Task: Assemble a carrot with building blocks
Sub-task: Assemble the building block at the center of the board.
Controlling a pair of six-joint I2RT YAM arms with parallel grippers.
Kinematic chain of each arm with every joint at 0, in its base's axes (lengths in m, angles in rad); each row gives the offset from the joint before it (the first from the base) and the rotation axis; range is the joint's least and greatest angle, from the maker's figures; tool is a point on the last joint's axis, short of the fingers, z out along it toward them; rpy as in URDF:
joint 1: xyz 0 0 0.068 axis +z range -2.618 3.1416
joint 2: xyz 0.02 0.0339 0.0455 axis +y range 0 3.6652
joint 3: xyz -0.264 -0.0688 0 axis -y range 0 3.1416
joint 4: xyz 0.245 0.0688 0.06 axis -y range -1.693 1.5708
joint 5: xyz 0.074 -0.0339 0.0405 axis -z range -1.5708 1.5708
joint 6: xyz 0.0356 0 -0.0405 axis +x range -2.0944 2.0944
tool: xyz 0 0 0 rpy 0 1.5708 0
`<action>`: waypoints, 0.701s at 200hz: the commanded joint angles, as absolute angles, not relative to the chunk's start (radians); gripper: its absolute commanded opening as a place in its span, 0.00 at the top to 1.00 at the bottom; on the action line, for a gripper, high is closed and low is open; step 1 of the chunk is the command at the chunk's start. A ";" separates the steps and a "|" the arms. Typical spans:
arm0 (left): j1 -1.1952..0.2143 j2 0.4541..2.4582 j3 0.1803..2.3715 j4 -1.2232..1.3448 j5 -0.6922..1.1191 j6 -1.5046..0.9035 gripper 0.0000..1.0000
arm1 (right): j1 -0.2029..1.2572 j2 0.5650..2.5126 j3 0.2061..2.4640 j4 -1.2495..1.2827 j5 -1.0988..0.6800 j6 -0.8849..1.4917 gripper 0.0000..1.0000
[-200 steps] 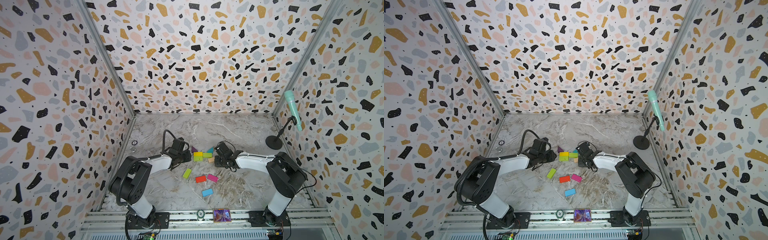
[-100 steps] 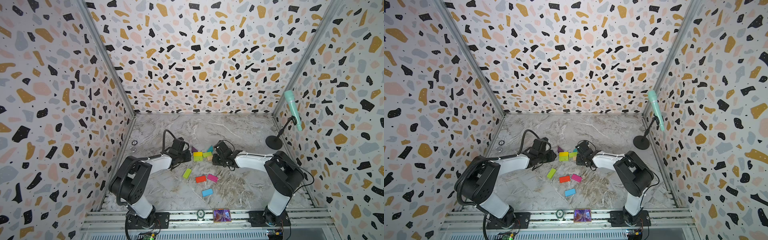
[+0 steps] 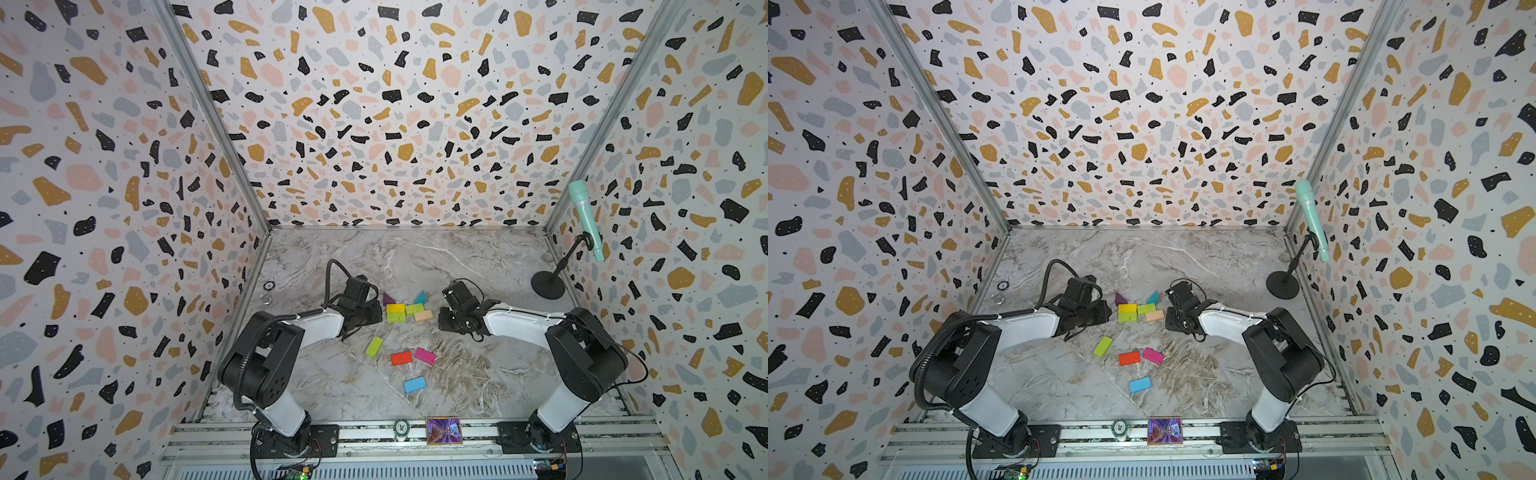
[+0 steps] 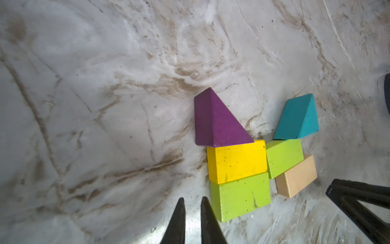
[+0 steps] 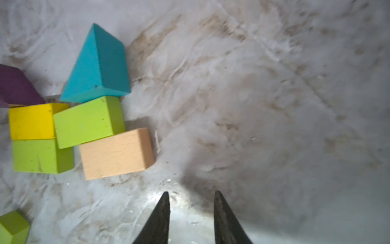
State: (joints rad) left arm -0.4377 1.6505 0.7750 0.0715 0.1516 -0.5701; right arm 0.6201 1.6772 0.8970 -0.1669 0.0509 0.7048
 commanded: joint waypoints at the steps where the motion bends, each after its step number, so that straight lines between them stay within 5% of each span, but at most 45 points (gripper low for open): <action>1: -0.431 1.671 0.779 0.071 0.140 -0.578 0.85 | 0.607 1.712 0.941 -0.196 0.065 0.647 0.71; 140: -0.456 1.717 0.790 0.081 0.166 -0.571 0.86 | 0.687 1.817 1.009 -0.170 0.058 0.689 0.73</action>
